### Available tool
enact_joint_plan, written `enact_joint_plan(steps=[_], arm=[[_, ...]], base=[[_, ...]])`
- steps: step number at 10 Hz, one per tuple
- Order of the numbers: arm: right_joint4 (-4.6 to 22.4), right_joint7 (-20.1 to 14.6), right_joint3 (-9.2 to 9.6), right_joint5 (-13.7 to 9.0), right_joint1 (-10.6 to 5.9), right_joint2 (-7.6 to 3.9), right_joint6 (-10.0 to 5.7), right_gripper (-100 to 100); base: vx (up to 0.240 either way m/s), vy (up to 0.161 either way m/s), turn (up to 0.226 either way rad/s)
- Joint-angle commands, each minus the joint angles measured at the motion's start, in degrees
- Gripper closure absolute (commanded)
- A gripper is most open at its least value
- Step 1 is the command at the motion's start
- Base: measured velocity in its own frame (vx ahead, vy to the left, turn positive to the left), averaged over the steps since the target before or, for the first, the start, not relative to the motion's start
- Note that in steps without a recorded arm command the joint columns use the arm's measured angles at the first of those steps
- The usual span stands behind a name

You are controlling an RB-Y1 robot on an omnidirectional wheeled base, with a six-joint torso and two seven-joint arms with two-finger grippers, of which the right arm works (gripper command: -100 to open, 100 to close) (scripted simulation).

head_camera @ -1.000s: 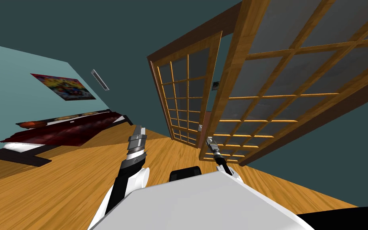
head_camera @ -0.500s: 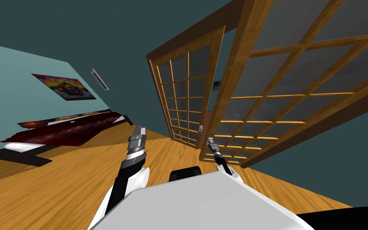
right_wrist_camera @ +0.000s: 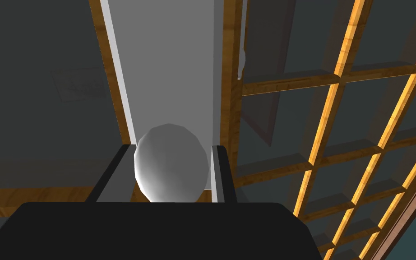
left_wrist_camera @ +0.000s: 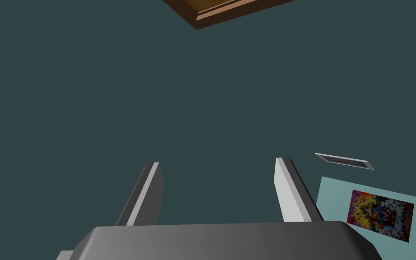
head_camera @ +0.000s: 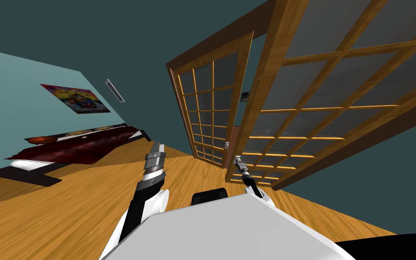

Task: Pull the door open

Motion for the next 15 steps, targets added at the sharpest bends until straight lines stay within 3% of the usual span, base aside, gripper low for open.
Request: enact_joint_plan(steps=[1, 6, 15], arm=[[0.1, -2.2, 0.2, -0.4, -0.08, 0.02, -0.07, 100], [0.3, -7.2, 0.6, -1.4, -0.3, -0.07, -0.13, 100], [0.9, -19.6, 1.56, -3.7, -0.84, -0.29, -0.28, 100]], base=[[-0.03, -0.011, 0.037], [-0.028, -0.006, 0.026], [-0.035, -0.012, 0.035]])
